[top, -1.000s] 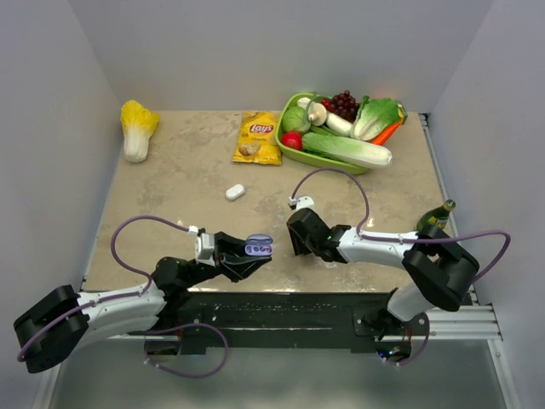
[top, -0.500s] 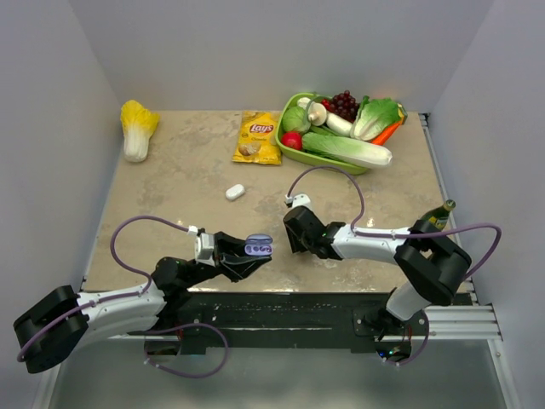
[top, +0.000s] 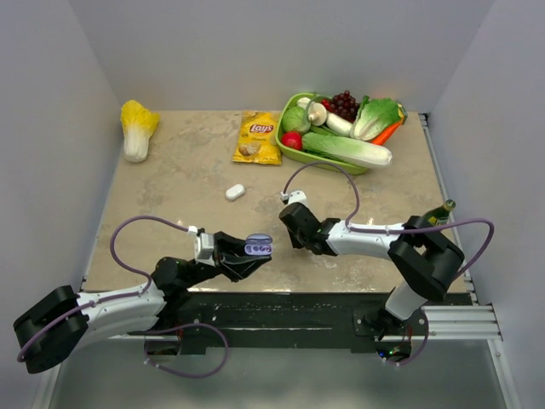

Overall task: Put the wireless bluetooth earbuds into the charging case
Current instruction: Pick up the earbud from the center of the board.

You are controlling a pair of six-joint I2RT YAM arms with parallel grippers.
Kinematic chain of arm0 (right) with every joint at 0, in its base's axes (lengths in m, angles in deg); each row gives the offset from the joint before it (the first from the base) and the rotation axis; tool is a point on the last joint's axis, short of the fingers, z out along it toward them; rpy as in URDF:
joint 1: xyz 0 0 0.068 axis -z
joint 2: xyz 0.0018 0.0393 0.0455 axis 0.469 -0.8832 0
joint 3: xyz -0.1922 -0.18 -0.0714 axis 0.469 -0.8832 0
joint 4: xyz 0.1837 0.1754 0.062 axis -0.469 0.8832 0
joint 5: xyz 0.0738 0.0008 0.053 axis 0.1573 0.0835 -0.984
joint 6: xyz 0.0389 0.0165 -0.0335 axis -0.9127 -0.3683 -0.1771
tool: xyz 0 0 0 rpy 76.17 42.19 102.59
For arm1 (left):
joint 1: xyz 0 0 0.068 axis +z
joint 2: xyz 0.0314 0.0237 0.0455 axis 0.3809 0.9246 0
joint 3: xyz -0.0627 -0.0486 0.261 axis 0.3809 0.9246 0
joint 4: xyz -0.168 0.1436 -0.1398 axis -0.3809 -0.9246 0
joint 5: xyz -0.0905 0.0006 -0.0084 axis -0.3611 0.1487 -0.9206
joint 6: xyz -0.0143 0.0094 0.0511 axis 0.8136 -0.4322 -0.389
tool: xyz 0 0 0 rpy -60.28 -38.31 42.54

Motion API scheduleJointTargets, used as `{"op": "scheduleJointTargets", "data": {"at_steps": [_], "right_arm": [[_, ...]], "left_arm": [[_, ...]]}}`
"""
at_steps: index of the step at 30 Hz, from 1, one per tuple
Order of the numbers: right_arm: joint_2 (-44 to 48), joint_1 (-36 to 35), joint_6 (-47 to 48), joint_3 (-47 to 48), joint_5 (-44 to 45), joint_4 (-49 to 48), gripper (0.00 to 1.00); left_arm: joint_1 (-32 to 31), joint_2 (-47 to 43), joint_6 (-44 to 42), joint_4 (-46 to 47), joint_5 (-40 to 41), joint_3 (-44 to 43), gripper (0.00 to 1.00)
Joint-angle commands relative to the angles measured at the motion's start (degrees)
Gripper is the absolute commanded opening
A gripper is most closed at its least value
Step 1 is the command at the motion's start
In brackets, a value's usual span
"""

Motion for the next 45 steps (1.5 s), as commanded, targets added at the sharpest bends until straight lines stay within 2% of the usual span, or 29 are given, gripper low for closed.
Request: {"op": "scheduleJointTargets", "data": {"at_steps": [1,7,14,30,40,45], "right_arm": [[-0.65,0.09,0.80,1.95,1.62,0.95,0.25],[0.84,0.09,0.36,1.69,1.80,0.86,0.38],[2.60,0.09,0.63,1.51,1.97,1.04,0.39],[1.20,0.09,0.37,0.72,1.71,1.30,0.29],[-1.18,0.18,0.54,1.51,1.27,1.83,0.28],[-1.71,0.27,0.54,1.86,1.01,1.83,0.19]], "left_arm": [[-0.41,-0.95,-0.86,4.48,0.62,9.09,0.00],[-0.41,-1.39,-0.86,4.31,0.71,9.27,0.00],[-0.41,-1.30,-0.86,4.48,0.79,9.36,0.00],[-0.41,-1.57,-0.51,4.57,0.88,9.79,0.00],[-0.41,-1.83,-0.42,4.57,0.88,9.88,0.00],[-0.41,-2.09,-0.51,4.39,0.88,9.97,0.00]]}}
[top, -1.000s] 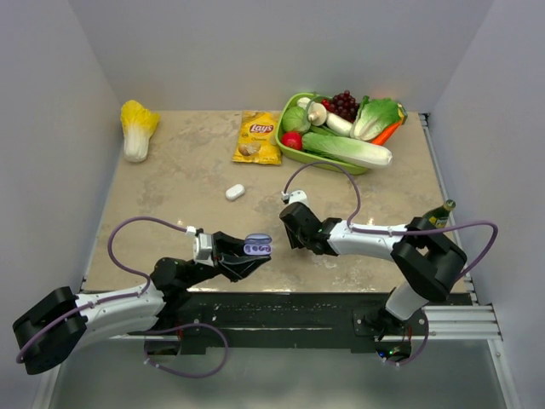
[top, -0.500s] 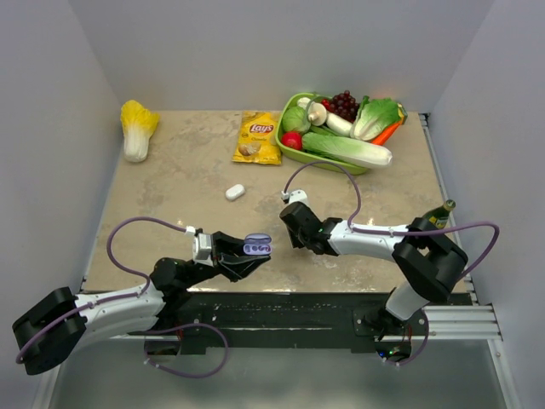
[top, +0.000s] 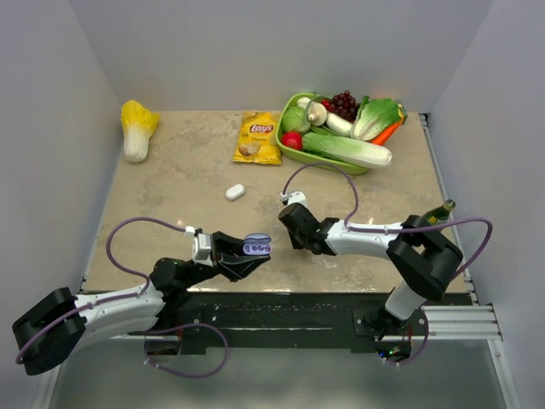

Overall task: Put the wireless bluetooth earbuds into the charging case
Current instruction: Pick up the earbud from the center of the board.

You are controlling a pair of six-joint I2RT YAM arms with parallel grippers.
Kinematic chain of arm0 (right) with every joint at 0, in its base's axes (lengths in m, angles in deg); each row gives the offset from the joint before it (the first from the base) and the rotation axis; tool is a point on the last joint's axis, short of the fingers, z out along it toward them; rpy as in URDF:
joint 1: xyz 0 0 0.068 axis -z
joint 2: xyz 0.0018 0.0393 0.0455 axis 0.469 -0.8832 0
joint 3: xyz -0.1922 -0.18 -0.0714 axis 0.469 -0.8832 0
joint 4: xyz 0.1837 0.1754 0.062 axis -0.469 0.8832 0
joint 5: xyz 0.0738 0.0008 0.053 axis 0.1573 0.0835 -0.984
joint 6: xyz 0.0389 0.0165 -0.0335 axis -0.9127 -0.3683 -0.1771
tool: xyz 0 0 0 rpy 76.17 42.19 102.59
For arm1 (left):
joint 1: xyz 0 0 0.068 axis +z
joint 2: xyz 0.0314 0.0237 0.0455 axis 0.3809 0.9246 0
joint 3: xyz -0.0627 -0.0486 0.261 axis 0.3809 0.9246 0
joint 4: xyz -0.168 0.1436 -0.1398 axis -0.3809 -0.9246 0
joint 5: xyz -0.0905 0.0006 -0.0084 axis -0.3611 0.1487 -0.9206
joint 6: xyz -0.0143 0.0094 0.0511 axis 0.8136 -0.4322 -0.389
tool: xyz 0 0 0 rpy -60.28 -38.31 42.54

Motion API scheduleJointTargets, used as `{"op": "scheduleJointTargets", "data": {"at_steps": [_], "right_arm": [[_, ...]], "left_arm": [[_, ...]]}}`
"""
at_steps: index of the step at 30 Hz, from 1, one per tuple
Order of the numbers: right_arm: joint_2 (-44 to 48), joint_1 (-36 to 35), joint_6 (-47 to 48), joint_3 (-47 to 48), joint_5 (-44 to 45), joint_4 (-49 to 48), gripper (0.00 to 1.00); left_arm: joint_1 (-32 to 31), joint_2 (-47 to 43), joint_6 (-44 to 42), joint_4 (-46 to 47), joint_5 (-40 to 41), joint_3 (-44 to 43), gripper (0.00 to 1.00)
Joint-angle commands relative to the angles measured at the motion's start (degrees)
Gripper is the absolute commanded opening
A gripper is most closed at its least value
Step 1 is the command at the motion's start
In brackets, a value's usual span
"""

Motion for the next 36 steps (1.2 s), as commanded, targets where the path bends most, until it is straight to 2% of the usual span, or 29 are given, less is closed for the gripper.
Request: {"op": "scheduleJointTargets", "data": {"at_steps": [1,7,11,21,36], "right_arm": [[-0.77,0.27,0.43,1.42,1.09,0.30,0.19],[-0.77,0.35,0.26,1.34,0.57,0.39,0.12],[-0.86,1.58,-0.18,1.07,-1.36,-0.23,0.00],[2.83,5.36,-4.13,-2.09,-8.83,-3.74,0.00],[18.98,10.90,-11.26,-2.01,-25.26,-0.94,0.00]], "left_arm": [[-0.41,-0.89,-0.51,4.26,0.69,9.97,0.00],[-0.41,-0.98,-0.60,4.08,0.60,9.88,0.00],[-0.41,-0.98,-0.51,4.00,0.51,9.71,0.00],[-0.41,-1.86,-0.69,2.77,0.69,9.53,0.00],[-0.41,0.15,-2.53,2.24,4.11,9.01,0.00]]}}
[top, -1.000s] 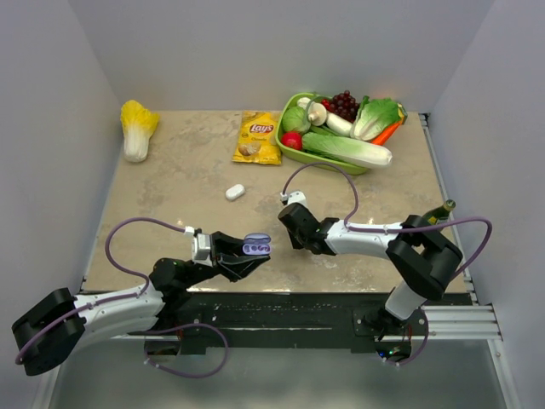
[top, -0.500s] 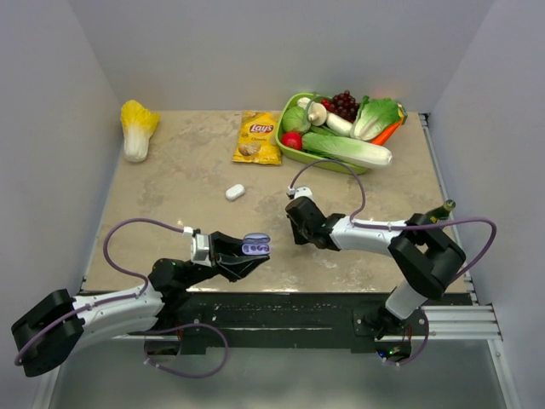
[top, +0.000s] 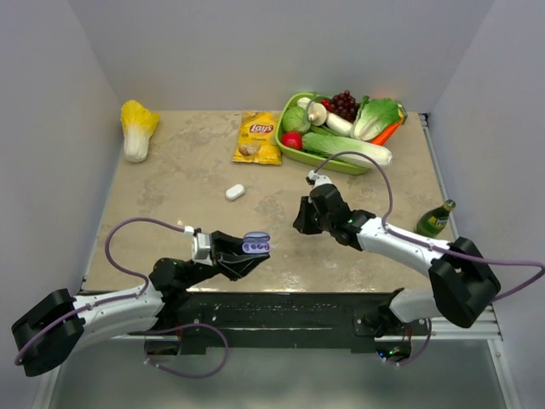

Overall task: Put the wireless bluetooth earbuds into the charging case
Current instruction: Pick up the earbud from the center of the board, then place the earbud in the charging case.

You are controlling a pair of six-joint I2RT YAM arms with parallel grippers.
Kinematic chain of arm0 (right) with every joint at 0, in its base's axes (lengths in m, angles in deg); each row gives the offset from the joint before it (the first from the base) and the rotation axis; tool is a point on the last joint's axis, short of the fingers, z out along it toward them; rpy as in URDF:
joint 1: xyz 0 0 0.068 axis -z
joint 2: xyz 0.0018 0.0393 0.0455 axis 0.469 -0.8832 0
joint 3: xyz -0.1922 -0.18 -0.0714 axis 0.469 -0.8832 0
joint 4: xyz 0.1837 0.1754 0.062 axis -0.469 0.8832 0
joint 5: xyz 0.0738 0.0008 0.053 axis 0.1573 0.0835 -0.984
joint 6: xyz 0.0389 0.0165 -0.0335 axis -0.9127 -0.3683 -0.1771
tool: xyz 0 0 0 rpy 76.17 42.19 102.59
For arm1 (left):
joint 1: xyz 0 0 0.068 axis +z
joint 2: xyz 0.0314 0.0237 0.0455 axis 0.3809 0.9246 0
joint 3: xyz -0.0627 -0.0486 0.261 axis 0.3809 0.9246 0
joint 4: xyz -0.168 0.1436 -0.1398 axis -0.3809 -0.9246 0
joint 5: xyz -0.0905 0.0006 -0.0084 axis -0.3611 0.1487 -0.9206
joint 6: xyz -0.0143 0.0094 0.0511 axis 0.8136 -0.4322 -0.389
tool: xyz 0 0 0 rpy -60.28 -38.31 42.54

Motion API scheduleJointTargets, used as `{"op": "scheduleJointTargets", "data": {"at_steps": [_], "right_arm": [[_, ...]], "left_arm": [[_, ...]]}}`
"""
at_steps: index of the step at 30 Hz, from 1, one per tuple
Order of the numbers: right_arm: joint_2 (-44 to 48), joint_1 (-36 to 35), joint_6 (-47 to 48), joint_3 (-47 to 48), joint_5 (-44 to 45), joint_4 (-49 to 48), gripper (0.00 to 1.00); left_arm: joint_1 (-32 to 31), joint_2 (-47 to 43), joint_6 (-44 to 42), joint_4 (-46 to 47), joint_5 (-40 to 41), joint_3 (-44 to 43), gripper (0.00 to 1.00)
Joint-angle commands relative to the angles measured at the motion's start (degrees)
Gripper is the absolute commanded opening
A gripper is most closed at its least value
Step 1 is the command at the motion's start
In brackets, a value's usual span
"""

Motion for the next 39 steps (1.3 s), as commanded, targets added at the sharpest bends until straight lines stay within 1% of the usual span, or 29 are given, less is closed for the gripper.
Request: {"op": "scheduleJointTargets", "data": {"at_steps": [1,6,11,12,14,15,16,17,18,19,22,23,26,31,35,39], "right_arm": [[5.95,0.30,-2.43,1.53,-8.43,2.58,0.00],[13.06,0.39,-1.82,4.08,-13.10,6.98,0.00],[18.09,0.39,0.29,6.46,-15.92,12.87,0.00],[18.70,0.30,0.91,7.42,-16.62,14.36,0.00],[20.29,0.39,1.88,8.39,-17.33,16.12,0.00],[20.90,0.30,2.14,9.18,-18.03,17.52,0.00],[22.12,0.30,2.58,9.53,-18.29,18.32,0.00],[22.66,0.39,2.84,9.80,-18.38,19.20,0.00],[23.36,0.39,3.02,10.32,-18.65,20.51,0.00],[23.89,0.30,3.28,10.50,-18.82,20.96,0.00],[25.12,0.30,3.64,10.85,-20.75,22.37,0.00],[25.04,0.30,3.72,10.86,-21.28,22.54,0.00],[25.12,0.21,3.20,10.33,-23.04,22.28,0.00],[25.48,0.21,2.50,9.27,-23.57,20.61,0.00],[25.21,0.30,0.92,8.92,-26.99,18.33,0.00],[24.77,-0.49,-1.72,8.13,-29.54,14.99,0.00]], "left_arm": [[-0.41,1.49,-2.79,3.05,3.26,8.92,0.00],[-0.32,5.96,-4.64,4.27,7.13,8.57,0.00],[-0.14,12.47,-5.87,12.35,10.11,9.09,0.00],[-0.14,15.53,-6.22,13.67,10.21,8.74,0.00],[-0.05,19.14,-6.40,19.38,9.33,7.96,0.00],[-0.05,23.08,-6.49,21.57,9.07,7.78,0.00],[0.03,25.21,-6.58,26.38,8.80,7.43,0.00],[0.12,27.23,-6.49,29.04,8.10,7.08,0.00],[0.21,31.34,-6.32,31.59,7.66,6.72,0.00],[0.21,33.38,-6.14,36.48,7.22,6.37,0.00],[0.39,38.40,-5.88,37.15,4.15,3.30,0.00],[0.39,39.11,-6.05,37.24,2.84,1.20,0.00],[0.30,40.17,-6.49,37.24,1.16,-1.44,0.00],[0.30,38.06,-8.33,37.24,-0.78,-3.82,0.00],[0.30,36.30,-10.09,37.24,-3.14,-5.40,0.00],[0.39,36.74,-12.28,37.24,-5.26,-7.86,0.00]]}}
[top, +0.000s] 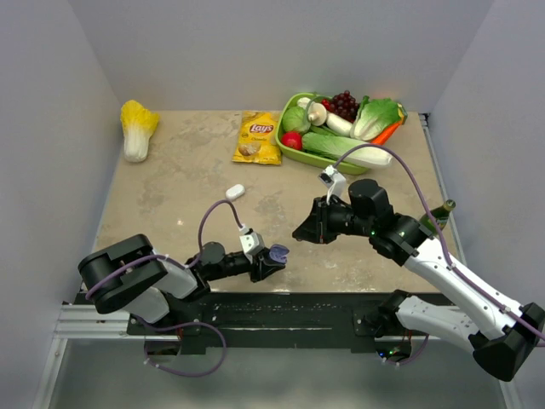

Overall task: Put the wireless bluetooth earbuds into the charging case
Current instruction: Place the earbud in the charging case.

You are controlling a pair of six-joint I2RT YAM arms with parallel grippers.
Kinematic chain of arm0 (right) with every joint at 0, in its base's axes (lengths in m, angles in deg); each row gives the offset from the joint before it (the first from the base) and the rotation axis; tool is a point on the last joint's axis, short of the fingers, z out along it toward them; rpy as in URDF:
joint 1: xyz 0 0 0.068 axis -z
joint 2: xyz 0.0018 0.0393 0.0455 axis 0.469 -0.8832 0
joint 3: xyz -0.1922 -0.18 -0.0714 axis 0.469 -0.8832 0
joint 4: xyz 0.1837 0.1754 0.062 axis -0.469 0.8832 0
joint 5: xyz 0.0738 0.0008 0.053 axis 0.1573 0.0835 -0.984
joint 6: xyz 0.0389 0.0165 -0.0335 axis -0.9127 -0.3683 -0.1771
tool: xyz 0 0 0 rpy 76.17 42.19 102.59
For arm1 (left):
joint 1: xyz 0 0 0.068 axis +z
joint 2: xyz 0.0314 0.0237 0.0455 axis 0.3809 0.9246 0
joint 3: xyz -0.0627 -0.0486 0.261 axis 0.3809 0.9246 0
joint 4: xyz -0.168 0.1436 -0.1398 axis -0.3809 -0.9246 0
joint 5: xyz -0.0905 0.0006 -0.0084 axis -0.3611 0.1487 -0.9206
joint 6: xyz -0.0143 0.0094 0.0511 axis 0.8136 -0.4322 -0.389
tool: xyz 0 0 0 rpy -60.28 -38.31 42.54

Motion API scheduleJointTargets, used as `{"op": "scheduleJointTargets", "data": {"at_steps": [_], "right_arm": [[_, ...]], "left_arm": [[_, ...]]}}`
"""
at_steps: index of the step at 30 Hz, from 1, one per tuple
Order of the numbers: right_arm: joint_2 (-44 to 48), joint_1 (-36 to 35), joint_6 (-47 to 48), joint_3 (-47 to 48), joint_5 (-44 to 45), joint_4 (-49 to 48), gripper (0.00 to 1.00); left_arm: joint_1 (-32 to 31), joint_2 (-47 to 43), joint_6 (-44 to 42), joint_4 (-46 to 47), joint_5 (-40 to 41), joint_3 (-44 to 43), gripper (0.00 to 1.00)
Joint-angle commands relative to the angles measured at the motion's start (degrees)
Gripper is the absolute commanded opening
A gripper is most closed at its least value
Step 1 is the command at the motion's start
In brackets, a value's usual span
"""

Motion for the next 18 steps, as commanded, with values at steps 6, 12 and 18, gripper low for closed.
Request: {"op": "scheduleJointTargets", "data": {"at_steps": [6,12,18], "right_arm": [[-0.52,-4.06,-3.24,0.24,-2.33,-5.03,0.00],[0.71,-4.77,-3.50,1.03,0.58,-4.42,0.00],[0.45,-4.86,-2.45,3.05,3.56,-2.31,0.00]], "left_arm": [[0.21,-0.04,-6.39,36.23,-4.92,-7.05,0.00],[0.21,-1.71,-7.89,36.23,-6.41,-10.22,0.00],[0.21,-2.94,-8.51,36.23,-6.94,-12.59,0.00]]}}
